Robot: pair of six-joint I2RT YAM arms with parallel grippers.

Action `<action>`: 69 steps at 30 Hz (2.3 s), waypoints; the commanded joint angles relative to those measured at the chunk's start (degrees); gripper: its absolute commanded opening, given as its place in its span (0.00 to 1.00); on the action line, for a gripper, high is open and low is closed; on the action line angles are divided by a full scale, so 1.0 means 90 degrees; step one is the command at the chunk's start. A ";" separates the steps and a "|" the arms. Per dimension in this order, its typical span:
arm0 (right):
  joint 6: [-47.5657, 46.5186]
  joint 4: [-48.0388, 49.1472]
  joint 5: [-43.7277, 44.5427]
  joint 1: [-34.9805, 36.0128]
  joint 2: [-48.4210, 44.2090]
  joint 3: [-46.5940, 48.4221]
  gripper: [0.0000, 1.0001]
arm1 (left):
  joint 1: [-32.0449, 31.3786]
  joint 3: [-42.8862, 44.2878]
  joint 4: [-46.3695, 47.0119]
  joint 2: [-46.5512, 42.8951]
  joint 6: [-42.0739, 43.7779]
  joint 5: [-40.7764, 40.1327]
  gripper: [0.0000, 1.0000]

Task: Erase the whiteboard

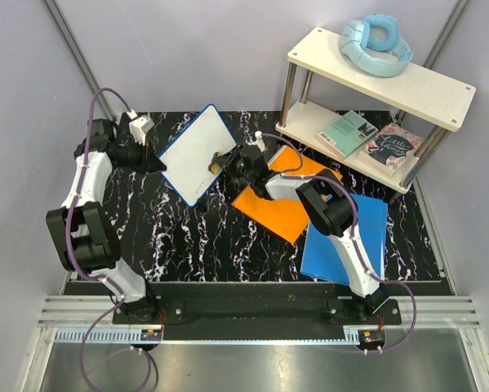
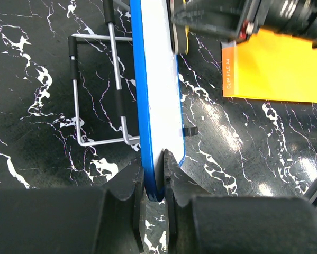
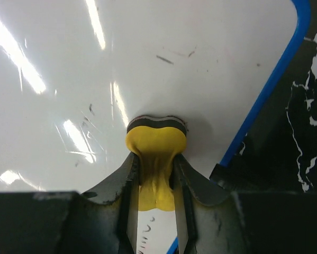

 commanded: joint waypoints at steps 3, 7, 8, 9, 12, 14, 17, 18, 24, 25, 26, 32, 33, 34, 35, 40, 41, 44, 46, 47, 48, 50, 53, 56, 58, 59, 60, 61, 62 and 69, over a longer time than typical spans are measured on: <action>-0.0600 -0.0245 -0.0362 0.0599 -0.0230 -0.0300 0.00 | -0.0118 -0.0062 -0.0214 0.0335 0.0857 -0.0789 0.00; -0.0600 -0.0536 -0.0381 0.0629 -0.0259 -0.0242 0.00 | -0.0118 -0.0053 -0.0214 0.0296 0.0867 -0.0818 0.00; -0.0503 -0.0693 -0.0323 0.0639 -0.0269 -0.0203 0.00 | -0.0128 -0.0053 -0.0214 0.0296 0.0876 -0.0828 0.00; -0.0454 -0.0762 -0.0352 0.0639 -0.0269 -0.0203 0.00 | -0.0118 -0.0062 -0.0214 0.0277 0.0886 -0.0828 0.00; -0.0327 -0.0899 -0.0401 0.0688 -0.0269 -0.0212 0.00 | -0.0118 -0.0053 -0.0214 0.0267 0.0886 -0.0828 0.00; -0.0326 -0.0977 -0.0353 0.0785 -0.0278 -0.0222 0.00 | -0.0109 -0.0043 -0.0214 0.0277 0.0876 -0.0828 0.00; -0.0297 -0.1036 -0.0371 0.0912 -0.0220 -0.0174 0.00 | -0.0109 -0.0043 -0.0214 0.0277 0.0857 -0.0808 0.00; -0.0297 -0.1065 -0.0381 0.0932 -0.0201 -0.0116 0.00 | -0.0128 -0.0052 -0.0214 0.0267 0.0857 -0.0808 0.00; -0.0190 -0.1221 -0.0450 0.1137 -0.0122 -0.0007 0.00 | -0.0118 -0.0053 -0.0243 0.0218 0.0886 -0.0857 0.00; -0.0016 -0.1221 -0.0459 0.1157 -0.0132 -0.0037 0.00 | -0.0128 -0.0043 -0.0243 0.0218 0.0876 -0.0847 0.00; 0.0034 -0.1221 -0.0489 0.1205 -0.0142 -0.0085 0.00 | -0.0118 -0.0052 -0.0253 0.0208 0.0876 -0.0847 0.00; 0.0113 -0.1231 -0.0391 0.1430 -0.0249 -0.0271 0.00 | -0.0118 -0.0033 -0.0272 0.0218 0.0837 -0.0838 0.00; 0.0142 -0.1212 -0.0391 0.1479 -0.0269 -0.0310 0.00 | -0.0109 -0.0033 -0.0272 0.0218 0.0837 -0.0837 0.00; 0.0152 -0.1202 -0.0391 0.1498 -0.0278 -0.0330 0.00 | -0.0128 -0.0033 -0.0272 0.0218 0.0828 -0.0847 0.00; 0.0152 -0.1202 -0.0382 0.1528 -0.0298 -0.0368 0.00 | -0.0118 -0.0023 -0.0272 0.0218 0.0827 -0.0838 0.00; 0.0142 -0.1280 -0.0216 0.1606 -0.0493 -0.0525 0.00 | -0.0118 0.0006 -0.0282 0.0228 0.0779 -0.0847 0.00; 0.0181 -0.1270 -0.0215 0.1606 -0.0522 -0.0622 0.00 | -0.0118 0.0025 -0.0292 0.0228 0.0759 -0.0828 0.00; 0.0250 -0.1212 -0.0235 0.1655 -0.0562 -0.0759 0.00 | -0.0118 0.0035 -0.0282 0.0228 0.0749 -0.0808 0.00; 0.0279 -0.1231 -0.0216 0.1645 -0.0562 -0.0779 0.00 | -0.0118 0.0035 -0.0292 0.0228 0.0730 -0.0818 0.00; 0.0279 -0.1241 -0.0196 0.1645 -0.0562 -0.0779 0.00 | -0.0118 0.0035 -0.0292 0.0237 0.0720 -0.0808 0.00; 0.0298 -0.1241 -0.0148 0.1645 -0.0562 -0.0779 0.00 | -0.0118 0.0035 -0.0292 0.0228 0.0720 -0.0808 0.00; 0.0299 -0.1260 -0.0070 0.1635 -0.0591 -0.0798 0.00 | -0.0118 0.0035 -0.0302 0.0208 0.0710 -0.0818 0.00; 0.0172 -0.1280 0.0291 0.1577 -0.0727 -0.0847 0.00 | -0.0118 0.0016 -0.0331 0.0189 0.0739 -0.0857 0.00; 0.0181 -0.1300 0.0614 0.1354 -0.0952 -0.1003 0.00 | -0.0118 0.0006 -0.0341 0.0189 0.0769 -0.0886 0.00; 0.0259 -0.1280 0.0683 0.1187 -0.1011 -0.1091 0.00 | -0.0118 0.0016 -0.0351 0.0189 0.0769 -0.0896 0.00; 0.0298 -0.1232 0.0683 0.1109 -0.1030 -0.1130 0.00 | -0.0118 0.0016 -0.0360 0.0208 0.0759 -0.0877 0.00; 0.0328 -0.1183 0.0702 0.0953 -0.1088 -0.1160 0.00 | -0.0118 0.0016 -0.0360 0.0208 0.0759 -0.0867 0.00; 0.0328 -0.1115 0.0722 0.0874 -0.1118 -0.1208 0.00 | -0.0118 0.0016 -0.0360 0.0199 0.0759 -0.0867 0.00; 0.0328 -0.1104 0.0751 0.0816 -0.1138 -0.1209 0.00 | -0.0118 0.0016 -0.0360 0.0198 0.0759 -0.0857 0.00; -0.0082 -0.1036 0.0908 0.0522 -0.1499 -0.1199 0.00 | -0.0118 -0.0013 -0.0360 0.0208 0.0759 -0.0915 0.00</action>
